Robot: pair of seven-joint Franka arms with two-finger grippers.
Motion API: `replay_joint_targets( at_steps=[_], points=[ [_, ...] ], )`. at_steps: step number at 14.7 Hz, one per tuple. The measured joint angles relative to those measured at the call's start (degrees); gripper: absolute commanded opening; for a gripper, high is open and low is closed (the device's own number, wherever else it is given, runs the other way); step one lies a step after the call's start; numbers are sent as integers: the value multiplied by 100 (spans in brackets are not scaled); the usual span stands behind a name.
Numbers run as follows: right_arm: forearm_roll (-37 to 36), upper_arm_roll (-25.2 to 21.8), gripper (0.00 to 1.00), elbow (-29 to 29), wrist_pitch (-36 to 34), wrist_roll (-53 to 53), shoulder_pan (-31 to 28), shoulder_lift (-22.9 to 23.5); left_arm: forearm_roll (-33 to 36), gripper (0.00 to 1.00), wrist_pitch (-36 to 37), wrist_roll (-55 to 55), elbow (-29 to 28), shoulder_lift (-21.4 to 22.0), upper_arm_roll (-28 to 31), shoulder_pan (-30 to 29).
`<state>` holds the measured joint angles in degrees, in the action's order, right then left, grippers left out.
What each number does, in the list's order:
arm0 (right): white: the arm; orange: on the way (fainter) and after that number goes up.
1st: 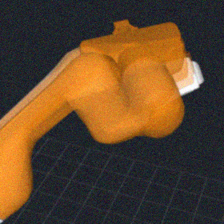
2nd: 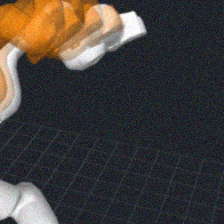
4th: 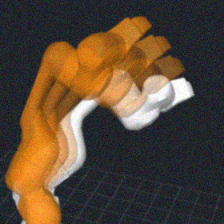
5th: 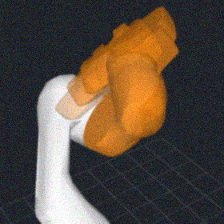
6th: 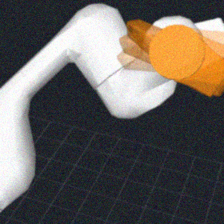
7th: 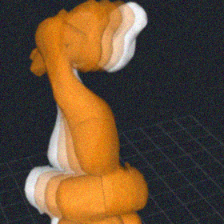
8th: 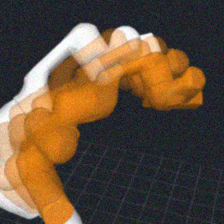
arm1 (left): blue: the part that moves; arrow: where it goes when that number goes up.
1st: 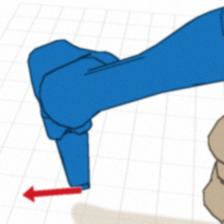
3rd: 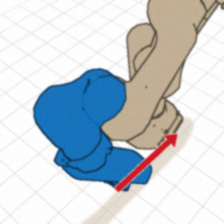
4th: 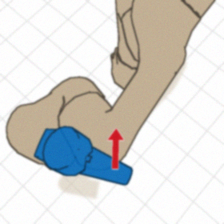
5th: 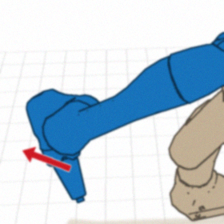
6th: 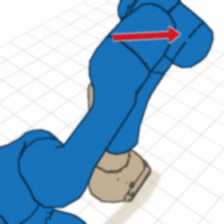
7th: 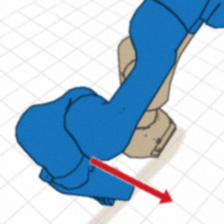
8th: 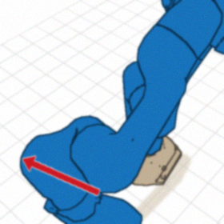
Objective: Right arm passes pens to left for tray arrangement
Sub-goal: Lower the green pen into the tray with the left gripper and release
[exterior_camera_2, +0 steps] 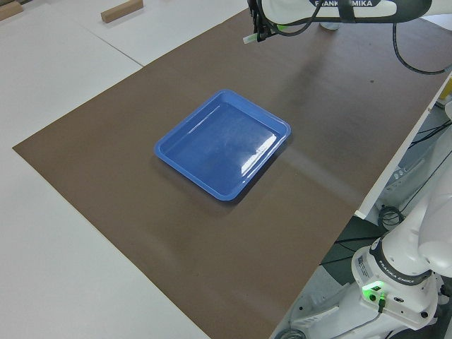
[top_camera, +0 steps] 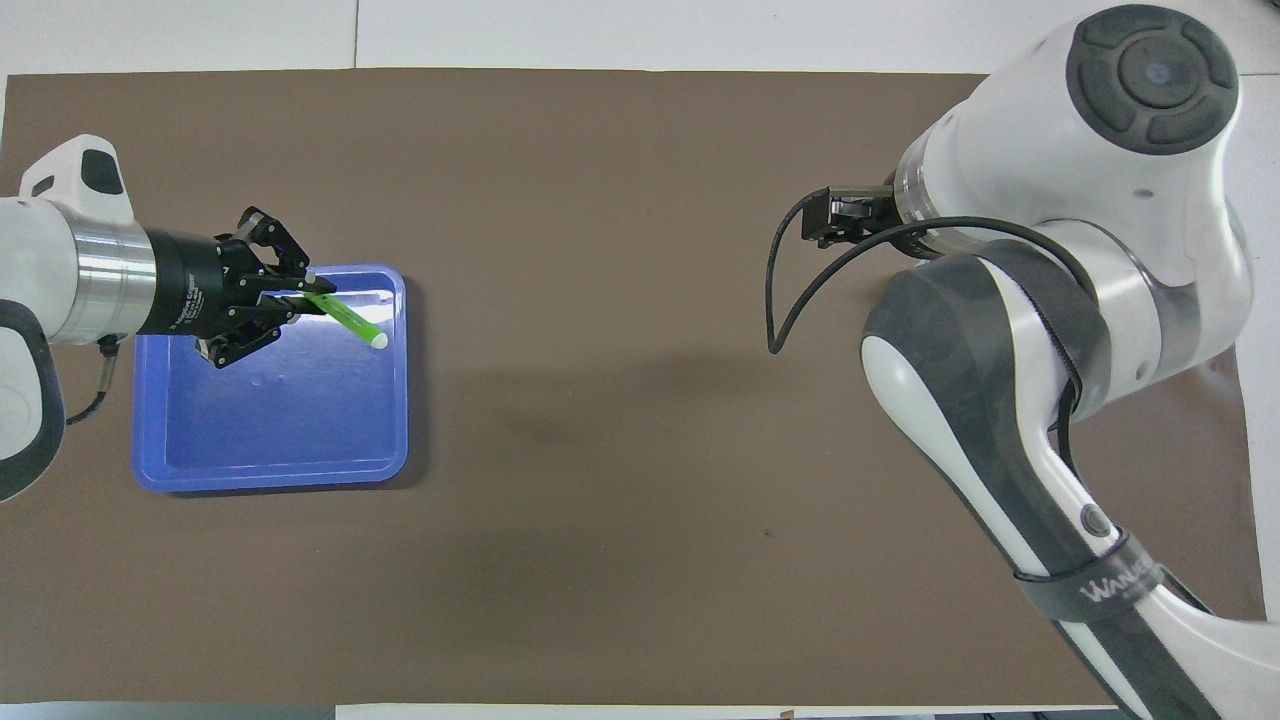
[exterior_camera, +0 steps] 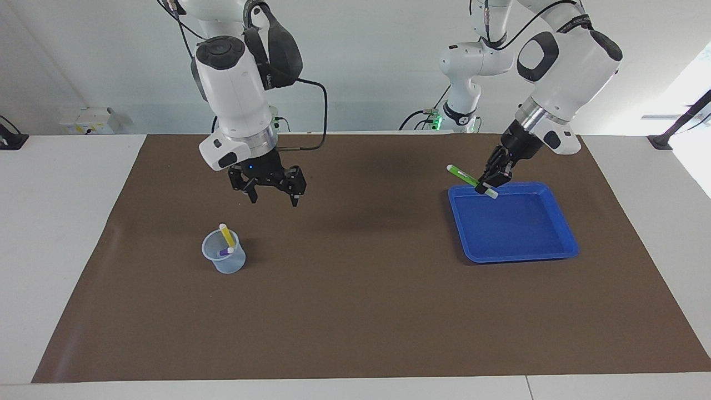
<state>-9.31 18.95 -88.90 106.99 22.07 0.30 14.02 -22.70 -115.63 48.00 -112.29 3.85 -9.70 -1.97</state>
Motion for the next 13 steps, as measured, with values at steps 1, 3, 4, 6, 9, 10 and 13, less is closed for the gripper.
replay_joint_targets(
  at_steps=[1, 3, 4, 6, 9, 10, 13],
  points=[
    [-250, -2, 97, -35, 127, -271, -3, 90, 126, 0, 18, -742, -100, -23, 5, -127],
    [-542, -80, 95, -179, 485, -705, -36, 251, 601, 0, 18, -1930, -232, -204, 11, -258],
    [-572, -173, 93, -279, 675, -901, -61, 316, 832, 0, -7, -2411, -248, -361, 9, -274],
    [-573, -386, 87, -458, 974, -1249, -95, 416, 1259, 0, -123, -3255, -250, -702, 7, -284],
    [-740, -449, 73, -604, 1113, -1387, -134, 557, 1766, 0, -413, -4080, -246, -1191, -1, -288],
    [-881, -443, 68, -623, 1128, -1387, -131, 601, 1920, 0, -508, -4225, -245, -1332, -12, -286],
    [-1093, -477, 61, -774, 1334, -1387, -131, 664, 2262, 0, -712, -4353, -241, -1643, -53, -271]
  ],
)
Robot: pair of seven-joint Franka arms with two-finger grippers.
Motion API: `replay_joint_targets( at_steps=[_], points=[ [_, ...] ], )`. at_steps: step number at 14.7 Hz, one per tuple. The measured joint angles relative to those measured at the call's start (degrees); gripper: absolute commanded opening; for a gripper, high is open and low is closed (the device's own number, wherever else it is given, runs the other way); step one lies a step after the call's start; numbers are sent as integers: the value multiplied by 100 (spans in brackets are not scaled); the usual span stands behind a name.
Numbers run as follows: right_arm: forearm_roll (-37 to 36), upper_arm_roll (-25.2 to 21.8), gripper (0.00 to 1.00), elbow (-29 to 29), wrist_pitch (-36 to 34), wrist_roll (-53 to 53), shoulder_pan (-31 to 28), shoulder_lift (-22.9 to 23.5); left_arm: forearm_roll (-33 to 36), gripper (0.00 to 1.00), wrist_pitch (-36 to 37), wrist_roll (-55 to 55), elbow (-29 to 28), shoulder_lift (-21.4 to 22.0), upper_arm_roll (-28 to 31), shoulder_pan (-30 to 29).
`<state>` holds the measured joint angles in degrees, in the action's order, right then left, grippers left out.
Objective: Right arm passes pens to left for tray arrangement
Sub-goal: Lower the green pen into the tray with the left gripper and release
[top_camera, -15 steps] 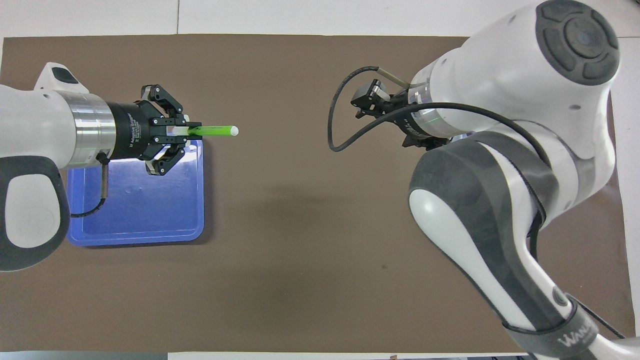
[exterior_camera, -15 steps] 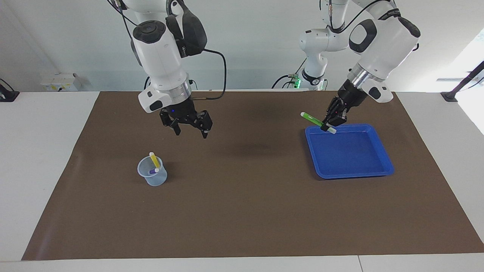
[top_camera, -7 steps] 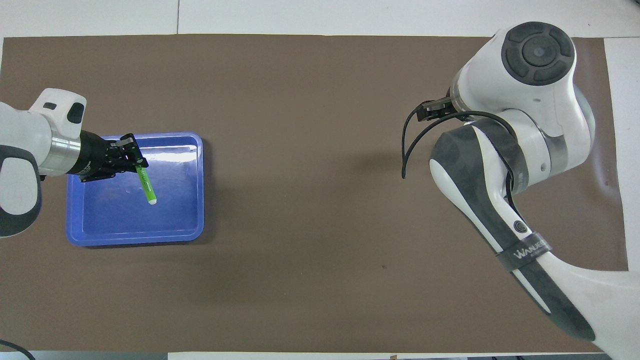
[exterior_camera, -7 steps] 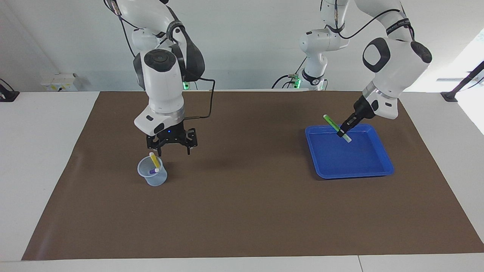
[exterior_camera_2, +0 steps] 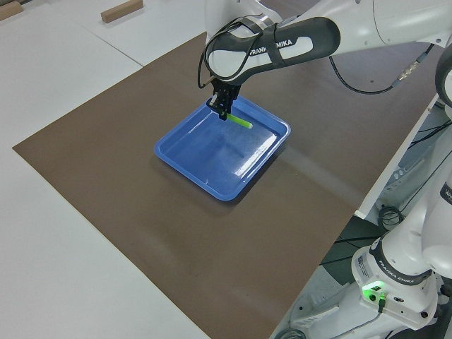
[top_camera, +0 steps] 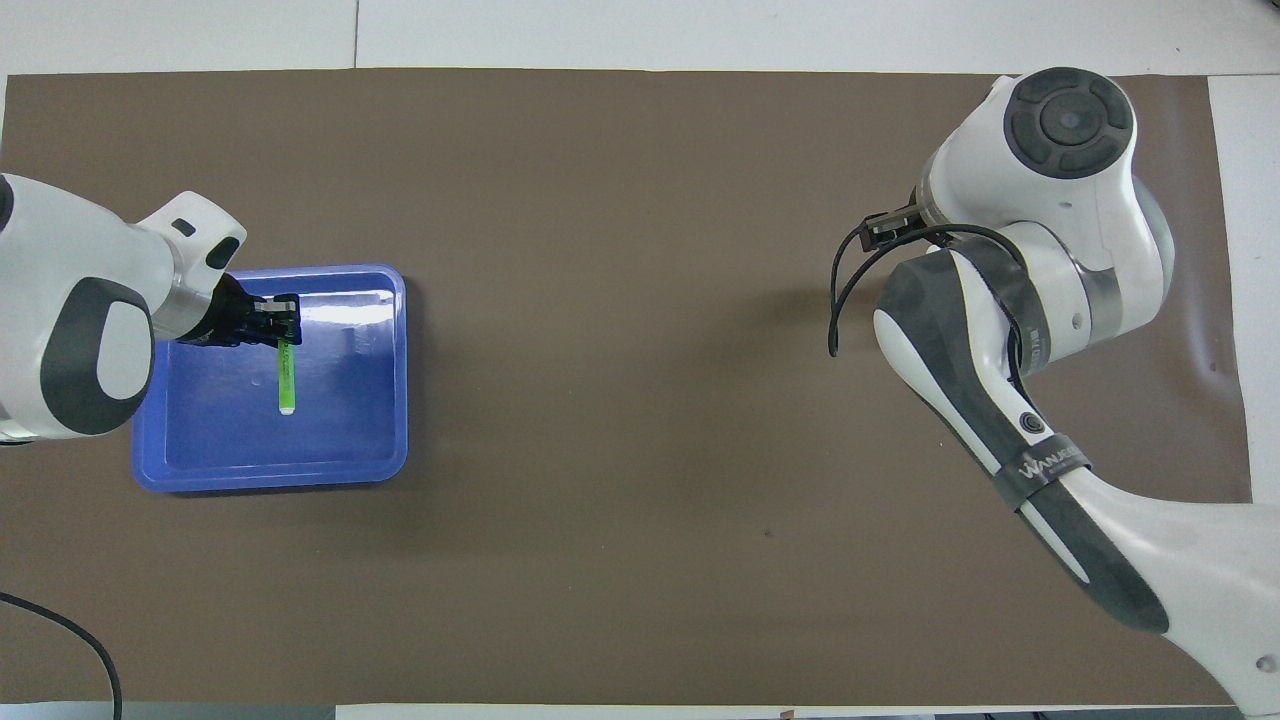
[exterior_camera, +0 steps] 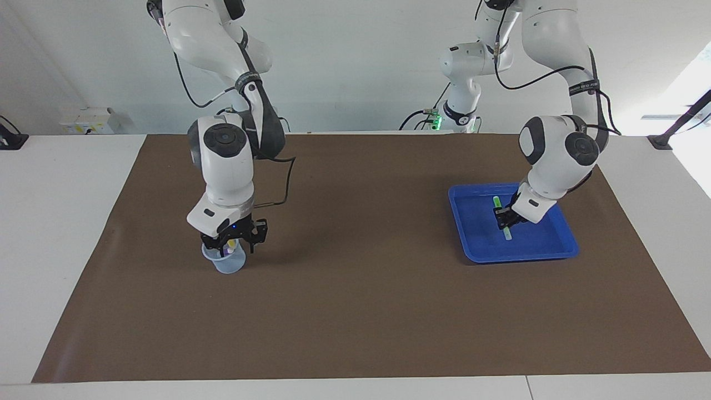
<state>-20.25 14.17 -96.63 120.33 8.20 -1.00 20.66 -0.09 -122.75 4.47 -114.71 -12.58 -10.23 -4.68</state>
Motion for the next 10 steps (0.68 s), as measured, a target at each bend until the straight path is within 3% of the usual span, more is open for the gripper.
replay_joint_targets(
  at_steps=[1, 5, 10],
  points=[
    [-37, -30, 56, -64, 60, 0, -1, 4, 61, 0, -27, -7, 0, -67, -13, 5],
    [-192, -92, 51, -215, 232, 0, -2, 4, 94, 0, -61, -10, 0, -132, -24, 27],
    [-260, -100, 50, -234, 230, 0, -2, 1, 94, 0, -247, 134, -44, -155, -24, 46]
  ],
)
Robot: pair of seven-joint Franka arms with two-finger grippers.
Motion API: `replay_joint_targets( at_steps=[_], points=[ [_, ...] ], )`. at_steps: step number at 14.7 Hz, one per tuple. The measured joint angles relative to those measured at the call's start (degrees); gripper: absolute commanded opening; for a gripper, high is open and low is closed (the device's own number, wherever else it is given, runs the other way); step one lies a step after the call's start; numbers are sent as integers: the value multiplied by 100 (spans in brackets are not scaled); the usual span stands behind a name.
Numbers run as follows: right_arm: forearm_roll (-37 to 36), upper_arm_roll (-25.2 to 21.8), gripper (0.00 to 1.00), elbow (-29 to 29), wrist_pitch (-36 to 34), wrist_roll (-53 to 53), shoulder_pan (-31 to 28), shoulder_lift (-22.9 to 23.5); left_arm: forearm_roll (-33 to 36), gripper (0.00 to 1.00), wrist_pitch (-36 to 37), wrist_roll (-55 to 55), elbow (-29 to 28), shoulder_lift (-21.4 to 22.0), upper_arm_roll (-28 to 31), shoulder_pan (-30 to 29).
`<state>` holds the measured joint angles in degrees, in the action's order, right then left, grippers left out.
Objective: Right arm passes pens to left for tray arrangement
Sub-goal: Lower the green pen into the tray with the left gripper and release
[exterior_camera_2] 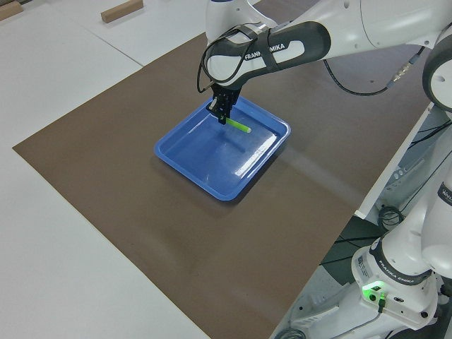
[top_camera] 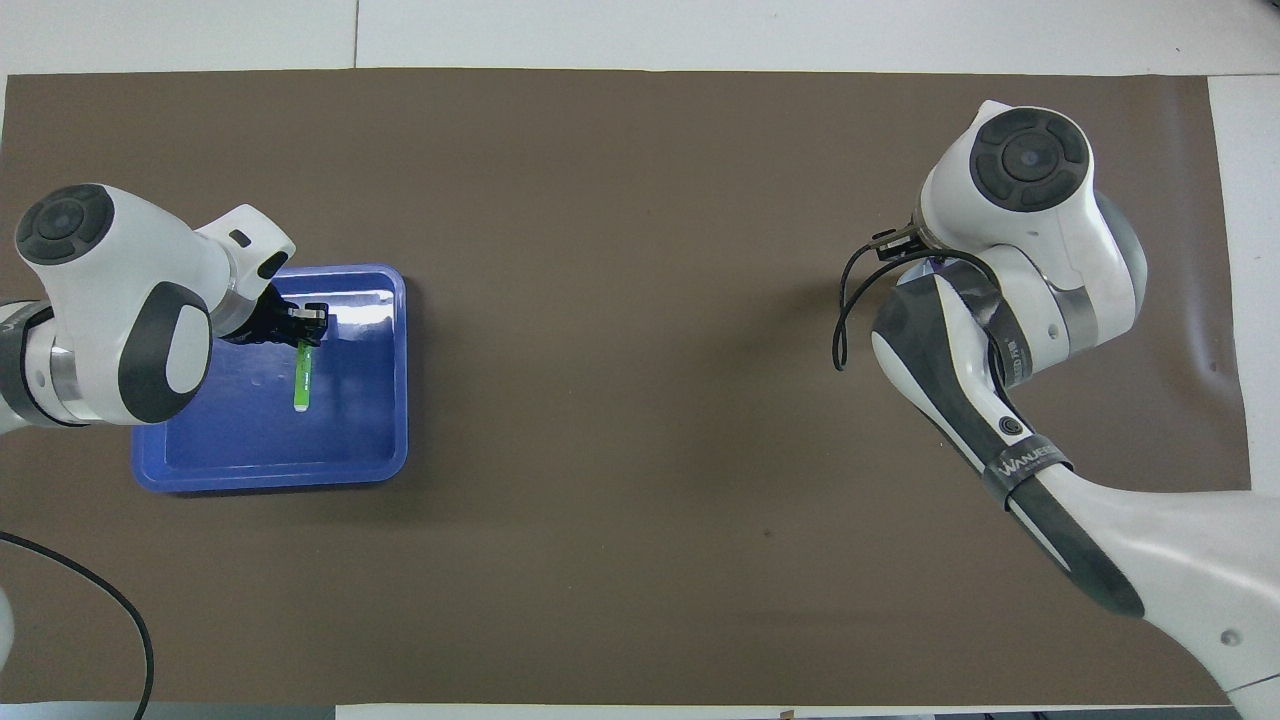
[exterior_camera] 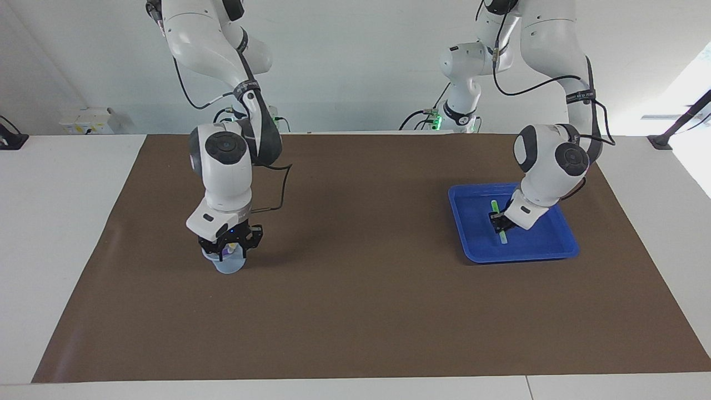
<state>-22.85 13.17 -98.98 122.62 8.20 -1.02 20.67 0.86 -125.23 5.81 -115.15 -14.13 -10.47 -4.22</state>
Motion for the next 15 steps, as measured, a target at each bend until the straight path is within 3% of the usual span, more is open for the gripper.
replay_joint_targets(
  at_steps=[3, 4, 7, 9, 13, 15],
  points=[
    [-1, -1, 50, -1, -68, 0, 0, -9, 0, 0, -51, 7, -17, -11, 0, 0],
    [-1, -1, 50, -1, -107, 0, 0, -20, 0, 99, -68, 7, -26, -11, 0, 0],
    [-1, -1, 50, -8, -203, 0, 0, -63, 0, 100, -129, 6, -87, -11, 0, 3],
    [-1, -2, 39, -16, -222, -45, 0, -73, 0, 100, -139, 5, -97, -11, 0, 4],
    [-1, -2, 6, -25, -222, -83, 0, -73, 0, 100, -146, 5, -102, -11, 0, 4],
    [-4, -2, 0, -26, -219, -83, 0, -74, 0, 100, -150, 5, -102, -11, 0, 4]
  ],
)
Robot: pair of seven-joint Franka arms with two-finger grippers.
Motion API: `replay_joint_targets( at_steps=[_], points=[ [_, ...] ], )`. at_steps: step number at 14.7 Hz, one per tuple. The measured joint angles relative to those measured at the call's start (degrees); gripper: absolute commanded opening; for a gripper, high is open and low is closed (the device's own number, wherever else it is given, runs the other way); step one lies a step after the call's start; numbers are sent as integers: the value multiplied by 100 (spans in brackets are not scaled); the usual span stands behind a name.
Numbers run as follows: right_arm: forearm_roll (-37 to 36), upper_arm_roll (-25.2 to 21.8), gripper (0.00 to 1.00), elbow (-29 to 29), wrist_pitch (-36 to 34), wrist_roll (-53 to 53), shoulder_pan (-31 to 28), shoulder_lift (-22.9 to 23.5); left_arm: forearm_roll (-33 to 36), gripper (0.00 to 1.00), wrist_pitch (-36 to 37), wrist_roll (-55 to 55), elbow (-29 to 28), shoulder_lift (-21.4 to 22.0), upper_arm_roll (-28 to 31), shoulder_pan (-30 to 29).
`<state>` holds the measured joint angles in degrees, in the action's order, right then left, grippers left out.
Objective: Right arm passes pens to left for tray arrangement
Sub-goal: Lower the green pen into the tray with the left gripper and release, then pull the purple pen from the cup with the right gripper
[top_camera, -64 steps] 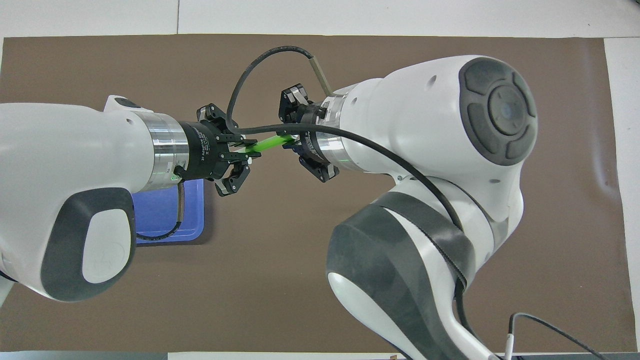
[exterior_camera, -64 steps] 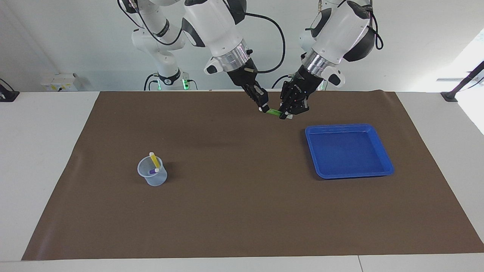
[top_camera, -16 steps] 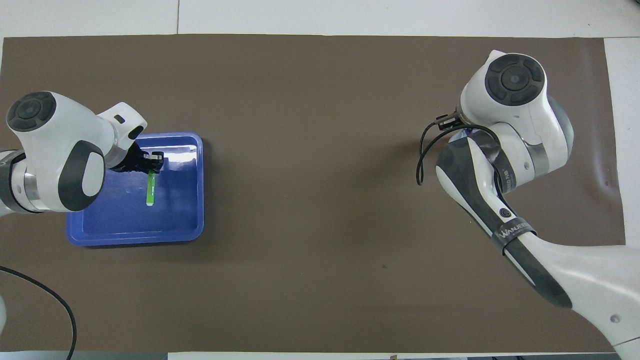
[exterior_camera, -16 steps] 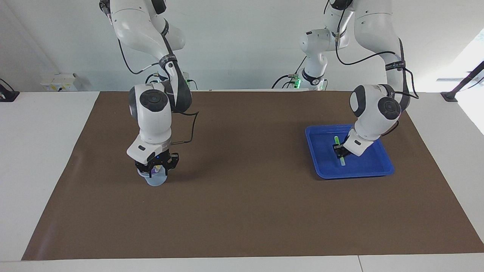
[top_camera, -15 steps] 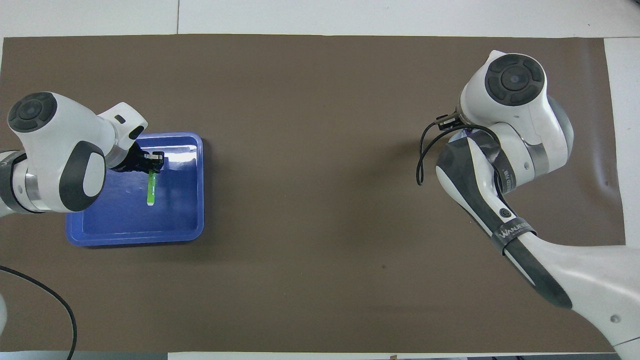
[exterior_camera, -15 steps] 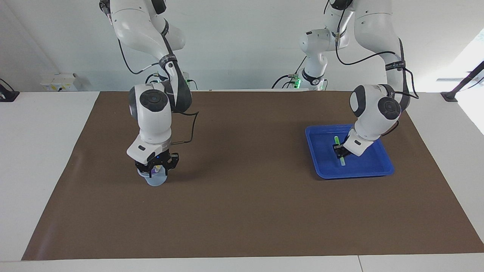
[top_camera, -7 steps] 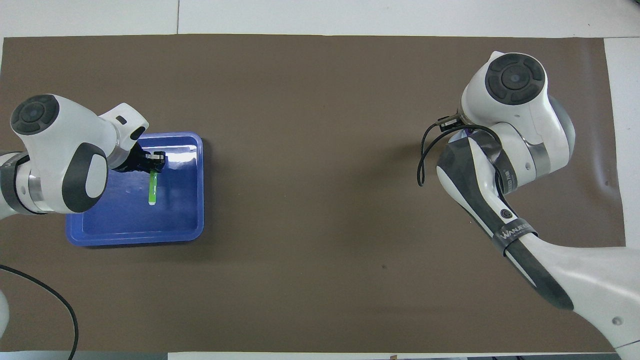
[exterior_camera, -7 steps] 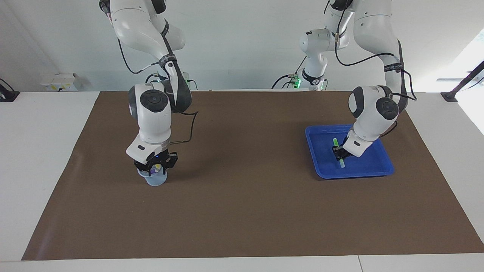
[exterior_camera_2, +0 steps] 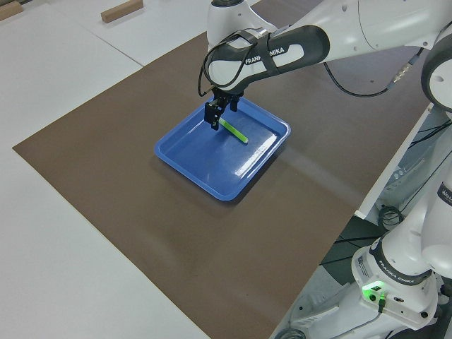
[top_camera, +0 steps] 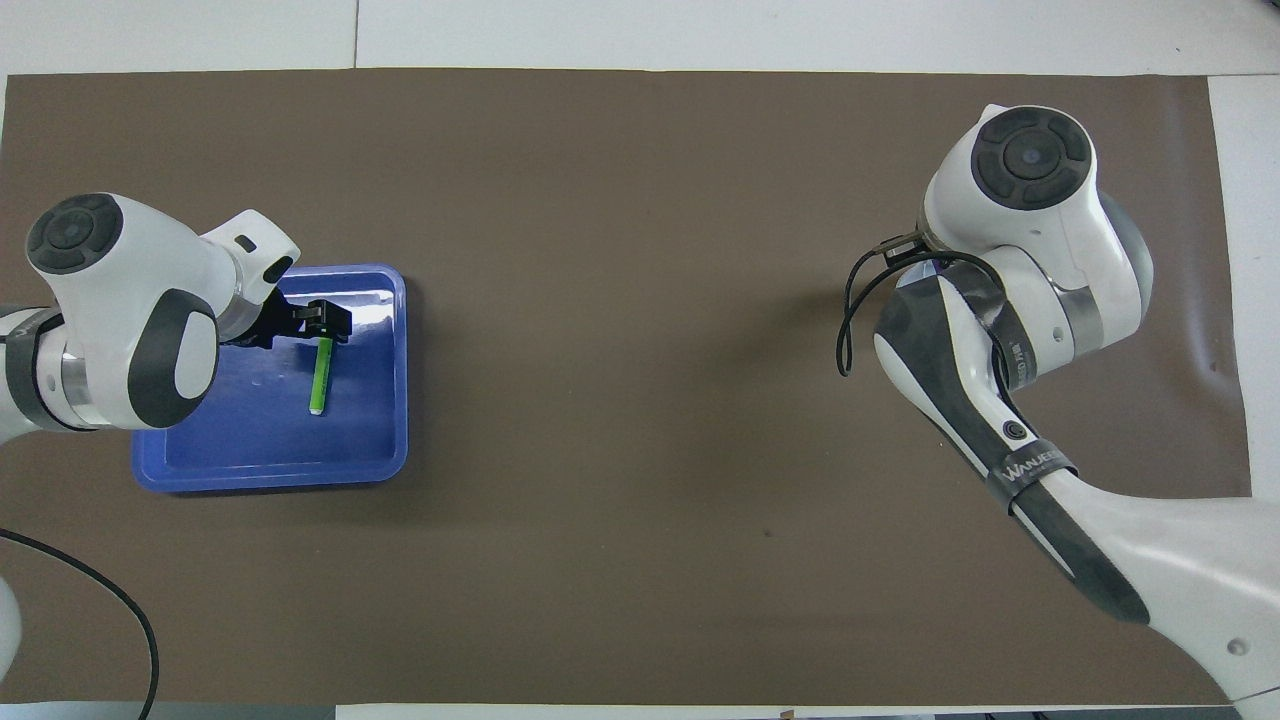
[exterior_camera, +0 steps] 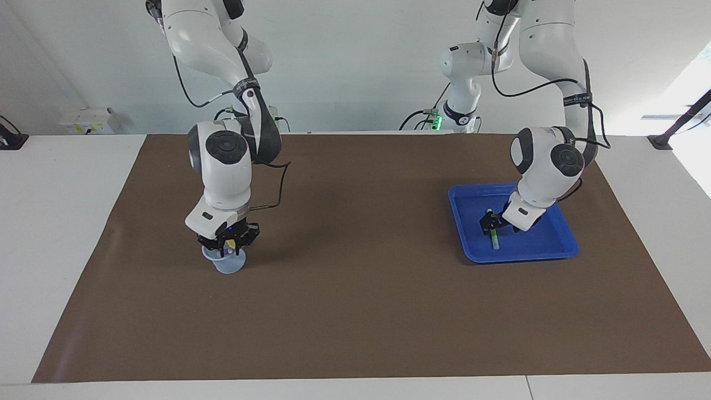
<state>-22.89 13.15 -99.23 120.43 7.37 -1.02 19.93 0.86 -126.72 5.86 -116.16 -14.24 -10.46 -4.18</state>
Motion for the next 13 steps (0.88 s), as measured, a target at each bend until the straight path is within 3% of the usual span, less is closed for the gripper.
replay_joint_targets(
  at_steps=[6, 13],
  points=[
    [0, -43, 0, 26, 19, 0, -2, -106, -3, 100, 205, 6, 123, 22, -6, 1],
    [0, -107, 0, 73, -27, -6, -5, -923, -841, 100, 1959, 829, 1292, 475, -90, 11]
  ],
)
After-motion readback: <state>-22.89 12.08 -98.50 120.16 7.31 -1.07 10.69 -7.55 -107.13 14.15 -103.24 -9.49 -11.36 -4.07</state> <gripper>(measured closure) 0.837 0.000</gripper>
